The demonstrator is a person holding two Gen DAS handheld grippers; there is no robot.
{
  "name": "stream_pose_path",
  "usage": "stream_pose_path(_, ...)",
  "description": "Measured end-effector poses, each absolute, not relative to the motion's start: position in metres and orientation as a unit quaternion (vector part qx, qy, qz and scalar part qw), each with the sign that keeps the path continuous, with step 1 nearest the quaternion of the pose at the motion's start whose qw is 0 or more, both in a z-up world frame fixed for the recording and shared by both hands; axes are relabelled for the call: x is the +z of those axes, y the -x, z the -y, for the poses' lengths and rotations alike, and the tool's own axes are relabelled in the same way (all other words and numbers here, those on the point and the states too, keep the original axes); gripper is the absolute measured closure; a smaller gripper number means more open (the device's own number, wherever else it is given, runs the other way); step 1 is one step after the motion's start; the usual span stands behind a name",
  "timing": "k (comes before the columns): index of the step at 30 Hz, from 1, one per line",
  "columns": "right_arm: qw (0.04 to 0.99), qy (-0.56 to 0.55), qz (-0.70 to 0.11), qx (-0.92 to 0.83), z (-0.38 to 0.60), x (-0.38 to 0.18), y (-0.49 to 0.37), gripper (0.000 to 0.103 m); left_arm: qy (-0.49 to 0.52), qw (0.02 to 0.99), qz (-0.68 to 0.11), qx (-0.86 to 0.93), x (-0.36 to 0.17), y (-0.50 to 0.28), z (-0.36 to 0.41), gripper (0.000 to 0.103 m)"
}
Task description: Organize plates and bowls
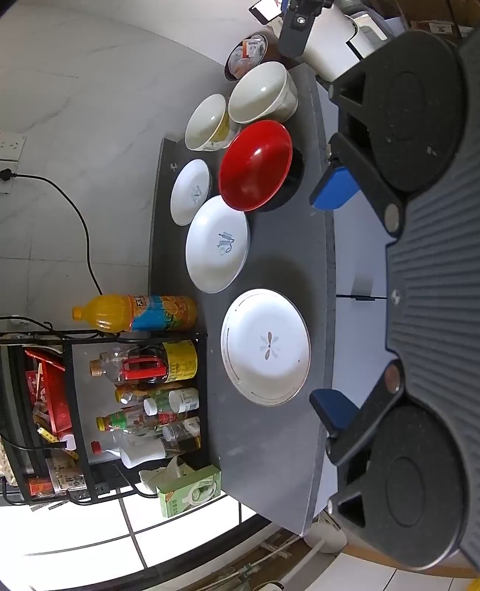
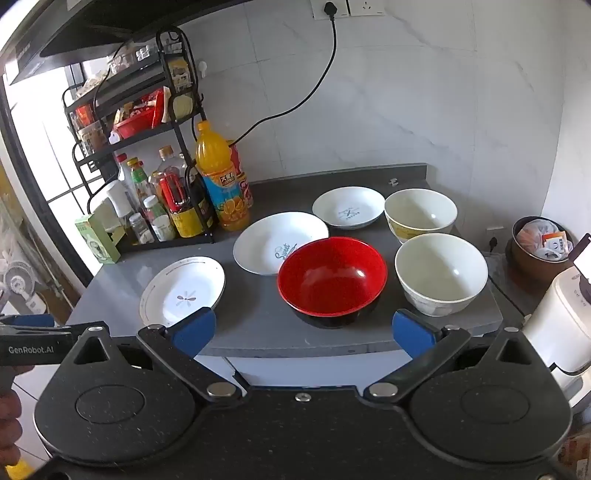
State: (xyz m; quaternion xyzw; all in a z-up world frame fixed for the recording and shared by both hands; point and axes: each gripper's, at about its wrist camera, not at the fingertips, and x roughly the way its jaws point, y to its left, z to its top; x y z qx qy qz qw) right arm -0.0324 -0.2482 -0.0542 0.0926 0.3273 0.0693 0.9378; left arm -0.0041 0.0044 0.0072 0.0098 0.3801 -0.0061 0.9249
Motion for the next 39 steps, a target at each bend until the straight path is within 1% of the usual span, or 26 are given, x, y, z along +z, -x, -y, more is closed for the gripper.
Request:
stream_pose_path(4,0.939,-0.089,-0.326,0.065,0.245,-0.057,0.030,0.000,-0.008,0.923,-0.383,-0.013,0.017,0.001,-0.008,0.001)
stream_pose_path(16,0.937,-0.096,-0.331,0.058,0.245,-0.056,0.026,0.000,-0.009,0.923,-0.385,-0.020,0.014,-0.014,0.002,0.001)
stream_pose_path(39,0.937,-0.091,-0.332,0.059,0.242,-0.056,0.029,0.000,0.003,0.925,-0.378,-0.021,0.011,-0.006,0.002,0.001)
